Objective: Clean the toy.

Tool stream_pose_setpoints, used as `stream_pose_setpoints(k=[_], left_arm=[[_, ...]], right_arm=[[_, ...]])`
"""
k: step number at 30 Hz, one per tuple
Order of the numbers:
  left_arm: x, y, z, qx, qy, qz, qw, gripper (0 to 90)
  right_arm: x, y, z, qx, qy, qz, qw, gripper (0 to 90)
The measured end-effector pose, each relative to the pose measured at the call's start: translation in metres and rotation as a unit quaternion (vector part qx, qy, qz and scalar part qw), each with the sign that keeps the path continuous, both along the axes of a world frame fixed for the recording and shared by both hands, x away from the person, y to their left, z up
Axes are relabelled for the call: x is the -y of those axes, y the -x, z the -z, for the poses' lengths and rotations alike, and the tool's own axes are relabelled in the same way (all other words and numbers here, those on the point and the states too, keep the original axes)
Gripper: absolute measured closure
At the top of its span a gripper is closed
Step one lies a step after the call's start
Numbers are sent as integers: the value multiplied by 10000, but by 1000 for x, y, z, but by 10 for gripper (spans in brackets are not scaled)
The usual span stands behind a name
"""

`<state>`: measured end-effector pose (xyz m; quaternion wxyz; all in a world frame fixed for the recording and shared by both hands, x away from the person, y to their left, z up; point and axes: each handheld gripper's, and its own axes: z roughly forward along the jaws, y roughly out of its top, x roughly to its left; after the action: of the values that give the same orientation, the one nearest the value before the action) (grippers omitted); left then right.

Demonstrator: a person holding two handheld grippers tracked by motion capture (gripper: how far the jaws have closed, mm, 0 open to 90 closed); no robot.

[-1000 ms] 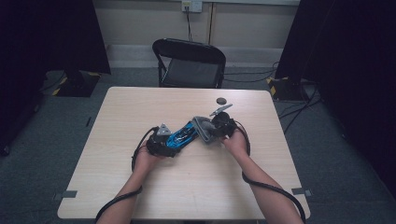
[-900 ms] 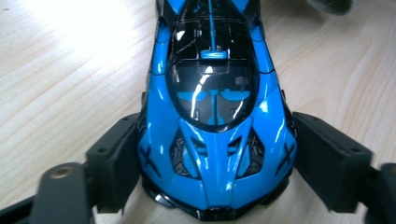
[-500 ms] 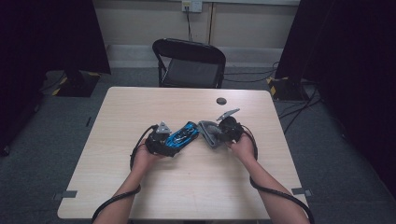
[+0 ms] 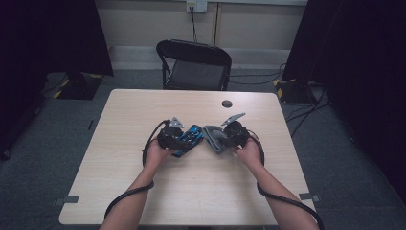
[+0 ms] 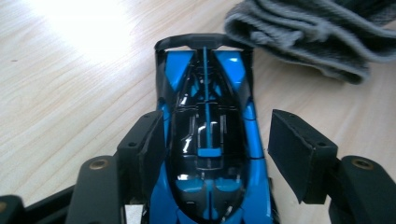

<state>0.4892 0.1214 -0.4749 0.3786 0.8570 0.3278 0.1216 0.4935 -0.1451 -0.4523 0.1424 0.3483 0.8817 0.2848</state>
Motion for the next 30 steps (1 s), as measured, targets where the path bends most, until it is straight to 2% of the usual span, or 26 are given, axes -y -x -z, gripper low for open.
stream_pose_setpoints(k=[2, 4, 5, 6, 12, 15, 19, 24, 26, 30], left_arm=[[0, 0, 2, 13, -12, -29, 10000, 362], [-1, -1, 3, -64, 83, -101, 9999, 357], [-1, -1, 2, -18, -8, -173, 9998, 382], [-2, -1, 3, 29, -4, -104, 9999, 422], [-5, 1, 4, 78, 53, -52, 9999, 432], [-6, 1, 4, 86, 73, -34, 9999, 434], [-6, 2, 3, 103, 23, -42, 9999, 436], [-8, 3, 3, 67, 25, -23, 10000, 440], [-10, 4, 4, 68, 86, -39, 9999, 444], [-11, 5, 5, 110, 142, -47, 9998, 444]], right_arm=[[1, 0, 1, -1, -16, 17, 10000, 739], [2, 0, 1, -17, -40, 21, 10000, 739], [2, 0, 2, -13, -46, 10, 10000, 739], [2, 1, 2, -14, -44, -9, 10000, 739], [-4, 10, 3, -51, -116, -174, 9998, 736], [-12, 18, 3, -77, -158, -372, 9992, 737], [-32, 32, 4, -158, -100, -865, 9961, 738], [-59, 44, 9, -234, 114, -1420, 9895, 741], [-65, 44, 11, -264, 123, -1556, 9874, 743], [-69, 41, 14, -397, 20, -1579, 9867, 752]])
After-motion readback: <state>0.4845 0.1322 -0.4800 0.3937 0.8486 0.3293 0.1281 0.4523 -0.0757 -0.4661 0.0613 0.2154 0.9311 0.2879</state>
